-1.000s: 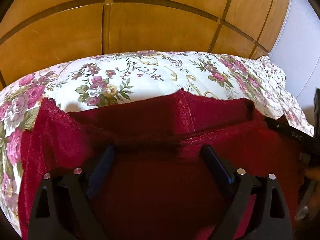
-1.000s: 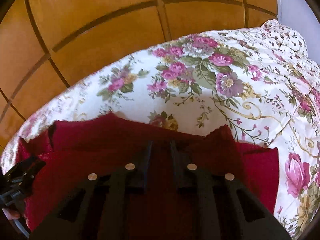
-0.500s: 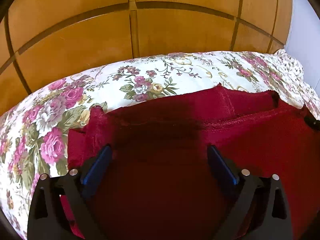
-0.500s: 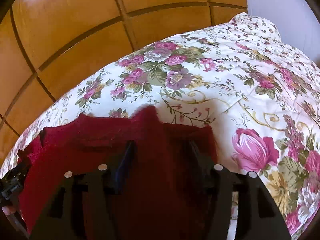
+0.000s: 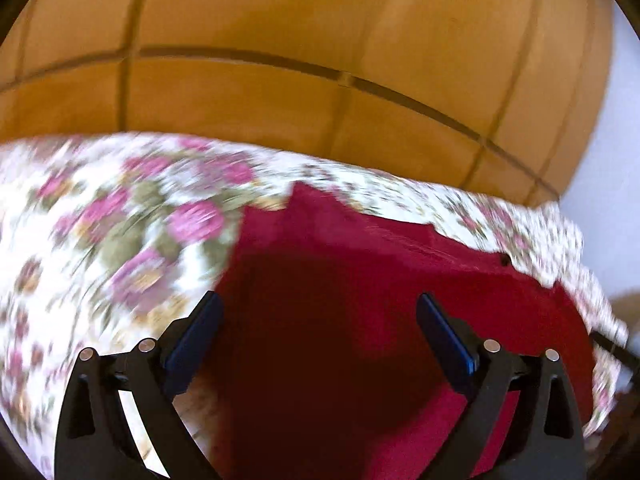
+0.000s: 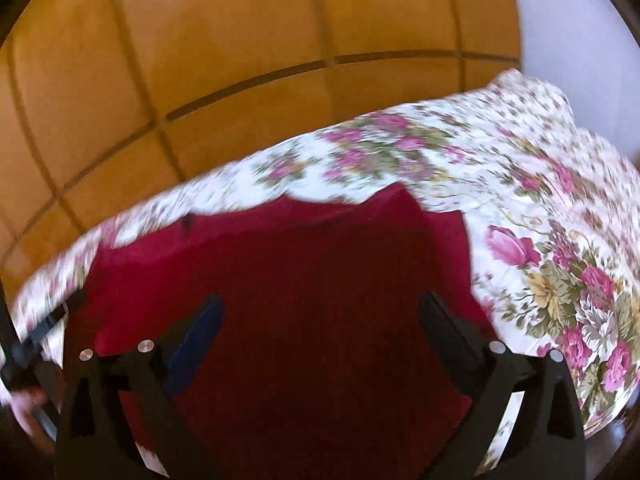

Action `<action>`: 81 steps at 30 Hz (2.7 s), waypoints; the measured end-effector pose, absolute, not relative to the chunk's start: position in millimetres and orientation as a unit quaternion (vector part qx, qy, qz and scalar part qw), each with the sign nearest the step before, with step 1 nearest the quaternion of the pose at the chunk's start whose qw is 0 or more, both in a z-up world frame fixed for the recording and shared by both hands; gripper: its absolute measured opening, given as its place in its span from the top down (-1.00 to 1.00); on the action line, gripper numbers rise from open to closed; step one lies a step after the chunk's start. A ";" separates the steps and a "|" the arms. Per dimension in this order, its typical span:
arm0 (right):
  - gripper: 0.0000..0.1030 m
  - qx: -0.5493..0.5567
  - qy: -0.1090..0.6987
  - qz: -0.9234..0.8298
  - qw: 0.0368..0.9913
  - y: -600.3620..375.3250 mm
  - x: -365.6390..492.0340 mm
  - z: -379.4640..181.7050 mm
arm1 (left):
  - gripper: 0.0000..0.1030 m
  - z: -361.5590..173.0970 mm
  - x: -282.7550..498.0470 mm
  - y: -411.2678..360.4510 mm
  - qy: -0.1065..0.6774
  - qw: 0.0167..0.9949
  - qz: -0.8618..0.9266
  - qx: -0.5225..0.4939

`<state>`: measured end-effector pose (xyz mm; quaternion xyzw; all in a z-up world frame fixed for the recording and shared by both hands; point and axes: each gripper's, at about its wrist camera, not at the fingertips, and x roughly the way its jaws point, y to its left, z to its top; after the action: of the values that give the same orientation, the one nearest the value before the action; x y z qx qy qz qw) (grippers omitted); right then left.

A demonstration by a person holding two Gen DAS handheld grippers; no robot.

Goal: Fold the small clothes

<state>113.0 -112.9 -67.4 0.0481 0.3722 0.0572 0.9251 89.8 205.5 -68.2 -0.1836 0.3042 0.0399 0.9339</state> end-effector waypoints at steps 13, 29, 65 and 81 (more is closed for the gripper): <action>-0.95 -0.080 0.404 0.082 0.907 -56.3 92.6 -109.0 | -0.92 -105.3 86.0 228.7 0.382 0.885 -0.020 -0.266; -0.96 -0.107 0.409 0.076 0.903 -51.6 96.0 -124.8 | -0.18 -103.1 88.6 221.2 0.395 0.884 -0.028 -0.248; -0.96 0.005 0.429 0.043 0.902 -100.5 108.9 -92.0 | 0.63 1.7 86.3 143.8 0.307 0.920 -0.136 -0.199; -0.96 0.110 0.449 -0.011 0.887 -164.9 116.3 -82.9 | 0.64 13.3 93.2 95.2 0.298 0.919 -0.190 -0.175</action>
<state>116.3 -164.9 -82.9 0.1096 0.4488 -0.0111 0.8868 93.2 95.2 13.3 -0.1749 0.2984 -0.1904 0.9187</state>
